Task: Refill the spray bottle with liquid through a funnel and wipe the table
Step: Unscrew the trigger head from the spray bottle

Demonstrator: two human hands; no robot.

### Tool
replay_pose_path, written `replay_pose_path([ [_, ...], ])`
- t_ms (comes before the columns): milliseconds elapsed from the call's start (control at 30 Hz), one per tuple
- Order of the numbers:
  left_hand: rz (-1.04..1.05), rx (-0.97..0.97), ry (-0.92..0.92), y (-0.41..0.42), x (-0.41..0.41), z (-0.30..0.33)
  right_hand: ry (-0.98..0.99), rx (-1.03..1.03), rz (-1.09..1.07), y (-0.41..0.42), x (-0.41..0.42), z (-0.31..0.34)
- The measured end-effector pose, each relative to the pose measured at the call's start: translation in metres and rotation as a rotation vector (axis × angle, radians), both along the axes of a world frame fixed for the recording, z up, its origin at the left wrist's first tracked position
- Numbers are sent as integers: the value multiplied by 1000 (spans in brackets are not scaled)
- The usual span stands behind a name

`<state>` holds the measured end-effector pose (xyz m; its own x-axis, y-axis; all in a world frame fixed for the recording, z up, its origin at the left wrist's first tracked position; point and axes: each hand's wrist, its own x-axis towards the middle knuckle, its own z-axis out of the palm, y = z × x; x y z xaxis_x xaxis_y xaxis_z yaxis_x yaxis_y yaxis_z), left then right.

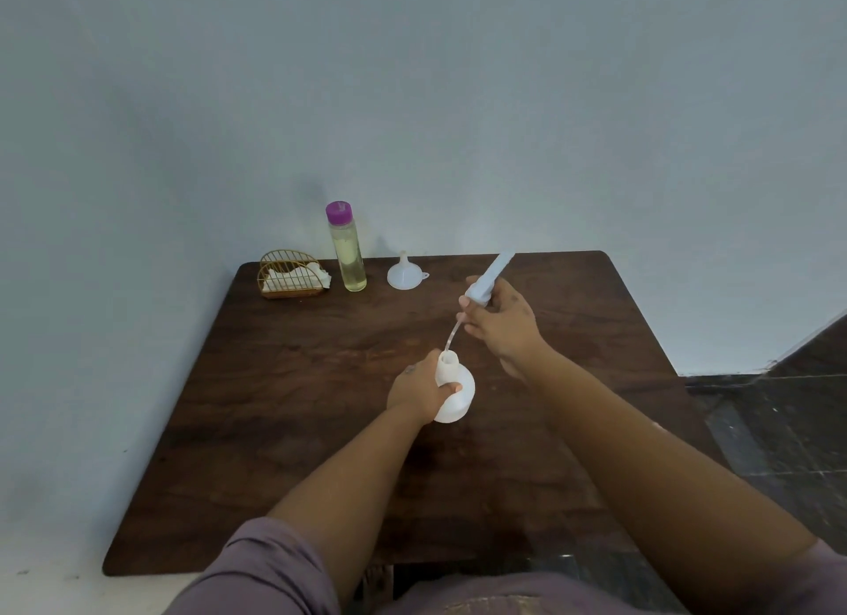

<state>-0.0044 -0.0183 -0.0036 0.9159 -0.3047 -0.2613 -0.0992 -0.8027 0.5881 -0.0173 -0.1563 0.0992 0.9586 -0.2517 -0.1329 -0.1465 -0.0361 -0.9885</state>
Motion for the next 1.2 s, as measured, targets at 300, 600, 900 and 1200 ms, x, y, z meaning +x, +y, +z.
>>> replay_pose_path([
  [300,-2,86,3,-3,1,7,-43,86,4,-12,9,22],
  [600,4,83,-13,-2,3,9,-46,293,-66,-27,13,36],
  [900,18,86,-6,-3,2,11,-7,479,-174,-43,14,43],
  [1200,30,126,-13,-3,4,13,57,694,-296,-59,14,53],
])
